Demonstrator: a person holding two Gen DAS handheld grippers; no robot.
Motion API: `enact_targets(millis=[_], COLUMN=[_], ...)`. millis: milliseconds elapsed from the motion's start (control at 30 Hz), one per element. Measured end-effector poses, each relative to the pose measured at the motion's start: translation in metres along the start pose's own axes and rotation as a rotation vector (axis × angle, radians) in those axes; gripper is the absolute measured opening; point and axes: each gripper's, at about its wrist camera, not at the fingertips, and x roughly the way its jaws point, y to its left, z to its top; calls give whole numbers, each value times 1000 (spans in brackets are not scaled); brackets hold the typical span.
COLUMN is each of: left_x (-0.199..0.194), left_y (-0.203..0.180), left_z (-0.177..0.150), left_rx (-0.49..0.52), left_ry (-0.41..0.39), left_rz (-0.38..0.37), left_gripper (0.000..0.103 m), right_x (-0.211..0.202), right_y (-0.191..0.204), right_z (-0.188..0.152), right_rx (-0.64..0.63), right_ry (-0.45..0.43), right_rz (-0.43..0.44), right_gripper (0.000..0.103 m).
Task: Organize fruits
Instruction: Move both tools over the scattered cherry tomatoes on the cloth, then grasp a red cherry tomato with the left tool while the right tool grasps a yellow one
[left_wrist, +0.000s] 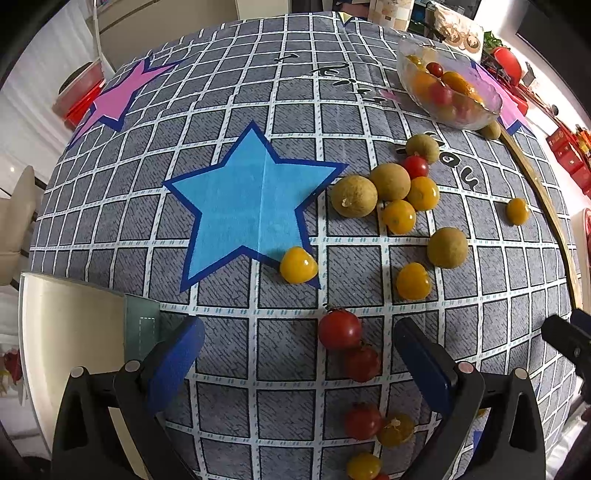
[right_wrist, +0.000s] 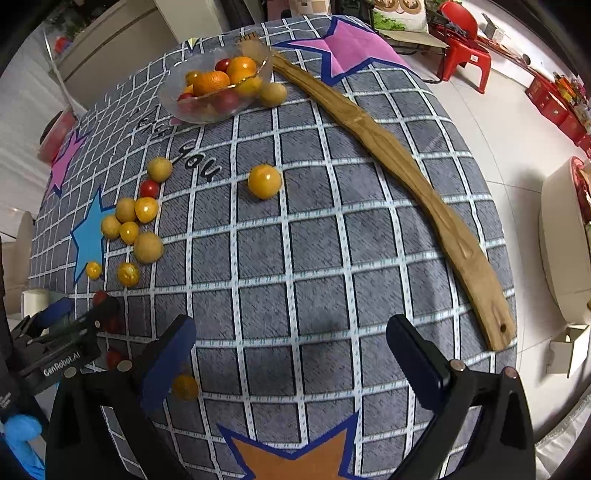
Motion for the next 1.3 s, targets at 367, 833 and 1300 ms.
enact_targets(millis=[367, 833, 1300], left_x=[11, 7, -11], left_y=[-23, -41, -30], left_z=[4, 11, -7], left_rx=[-14, -3, -1], left_ry=[19, 4, -12], left_rz=[7, -15, -99], left_gripper=[90, 52, 23], right_x=[15, 39, 33], right_y=[0, 24, 30], right_z=[31, 65, 58], right_rx=[-30, -112, -102], right_ry=[-41, -92, -92], right_rz=[19, -25, 60], right_gripper=[95, 76, 26])
